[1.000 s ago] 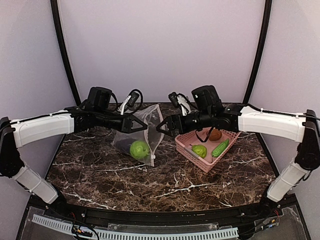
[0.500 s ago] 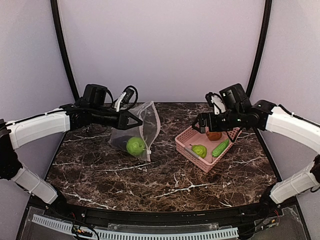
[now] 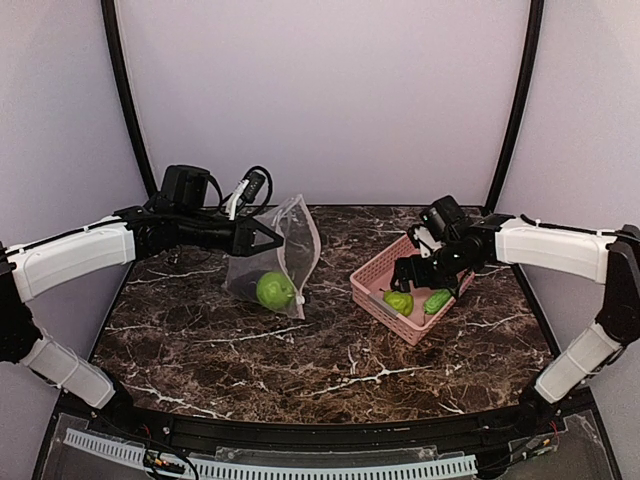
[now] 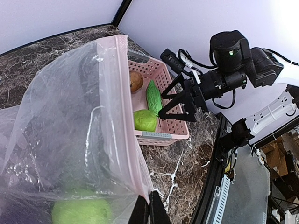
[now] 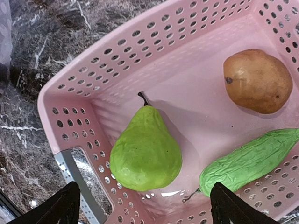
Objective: Place the food in the zip-top bag and seal the zipper
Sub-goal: Pick up the fake fruit from the bin.
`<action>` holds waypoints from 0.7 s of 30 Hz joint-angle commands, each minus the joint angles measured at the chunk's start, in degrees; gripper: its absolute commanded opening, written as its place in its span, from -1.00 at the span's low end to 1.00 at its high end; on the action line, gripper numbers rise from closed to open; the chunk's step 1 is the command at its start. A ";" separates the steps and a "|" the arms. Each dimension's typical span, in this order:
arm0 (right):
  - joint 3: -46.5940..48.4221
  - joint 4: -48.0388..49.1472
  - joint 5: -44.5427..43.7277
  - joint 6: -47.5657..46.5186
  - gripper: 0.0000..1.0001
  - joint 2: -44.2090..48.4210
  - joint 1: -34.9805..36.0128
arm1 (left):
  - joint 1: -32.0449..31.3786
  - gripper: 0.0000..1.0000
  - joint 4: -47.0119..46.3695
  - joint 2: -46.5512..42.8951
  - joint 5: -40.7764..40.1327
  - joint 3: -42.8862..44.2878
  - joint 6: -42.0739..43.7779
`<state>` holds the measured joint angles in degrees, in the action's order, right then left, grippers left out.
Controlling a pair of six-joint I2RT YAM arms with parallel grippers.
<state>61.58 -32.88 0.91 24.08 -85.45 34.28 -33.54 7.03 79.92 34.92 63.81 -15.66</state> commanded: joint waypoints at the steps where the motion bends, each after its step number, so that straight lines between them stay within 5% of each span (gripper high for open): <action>1: 0.70 1.90 0.98 -1.35 0.85 -4.81 -0.18 | 0.08 -0.99 -0.61 -0.04 1.03 0.70 -0.26; 21: 1.28 4.50 3.66 -0.94 0.40 -12.37 -0.18 | 0.05 -0.99 -0.61 0.06 1.03 0.62 -0.25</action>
<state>62.02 -29.61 4.27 23.00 -96.79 34.26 -33.54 6.98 80.29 35.07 63.81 -15.68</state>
